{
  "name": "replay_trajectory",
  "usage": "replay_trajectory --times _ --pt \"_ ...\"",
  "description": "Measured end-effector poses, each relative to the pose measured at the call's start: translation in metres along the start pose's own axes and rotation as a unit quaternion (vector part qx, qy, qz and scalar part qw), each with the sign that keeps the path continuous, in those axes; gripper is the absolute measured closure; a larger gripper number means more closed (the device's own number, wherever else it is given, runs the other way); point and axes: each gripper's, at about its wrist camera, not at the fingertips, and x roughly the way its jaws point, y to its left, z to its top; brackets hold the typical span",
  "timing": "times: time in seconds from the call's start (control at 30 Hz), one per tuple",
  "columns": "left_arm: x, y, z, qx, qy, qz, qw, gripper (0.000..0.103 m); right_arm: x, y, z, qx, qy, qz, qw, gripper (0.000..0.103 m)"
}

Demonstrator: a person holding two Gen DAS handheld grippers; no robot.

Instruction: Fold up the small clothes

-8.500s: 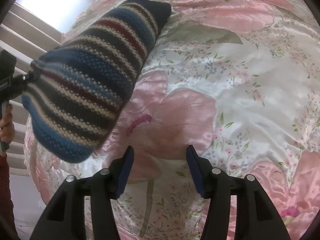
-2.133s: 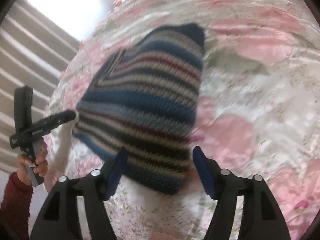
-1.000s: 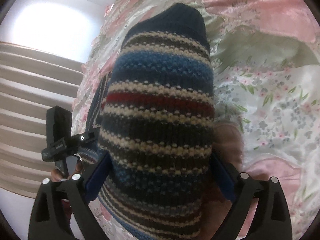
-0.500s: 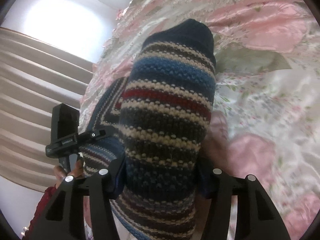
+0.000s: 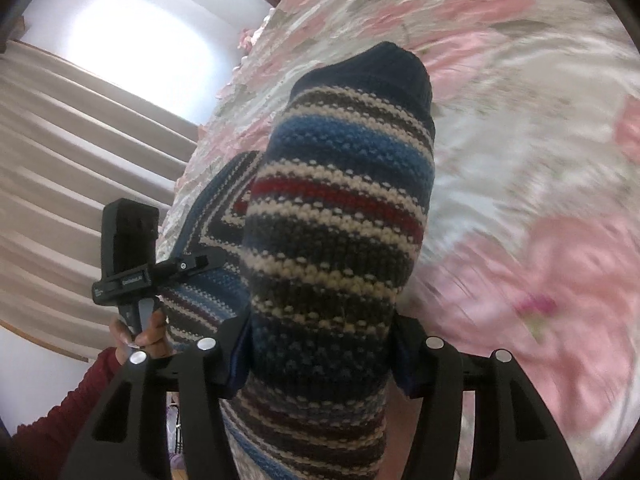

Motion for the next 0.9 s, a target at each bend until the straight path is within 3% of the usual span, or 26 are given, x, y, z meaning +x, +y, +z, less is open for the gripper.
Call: replay_trajectory --times 0.3,0.57,0.7,0.9 --pt "0.035 -0.038 -0.047 0.027 0.006 0.028 0.9992 0.054 -0.018 -0.033 -0.042 0.021 0.0 0.0 1.0 0.046" --pt "0.069 -0.02 -0.072 0.026 0.011 0.073 0.9969 0.049 0.0 -0.067 -0.067 0.035 -0.015 -0.008 0.999 0.044" --pt "0.08 0.002 -0.076 0.015 0.007 0.076 0.997 0.045 0.012 -0.07 -0.072 0.037 -0.025 -0.02 0.999 0.037" --pt "0.067 0.0 -0.086 0.014 0.0 0.091 0.9958 0.035 0.006 -0.067 -0.083 0.059 -0.021 -0.025 0.998 0.021"
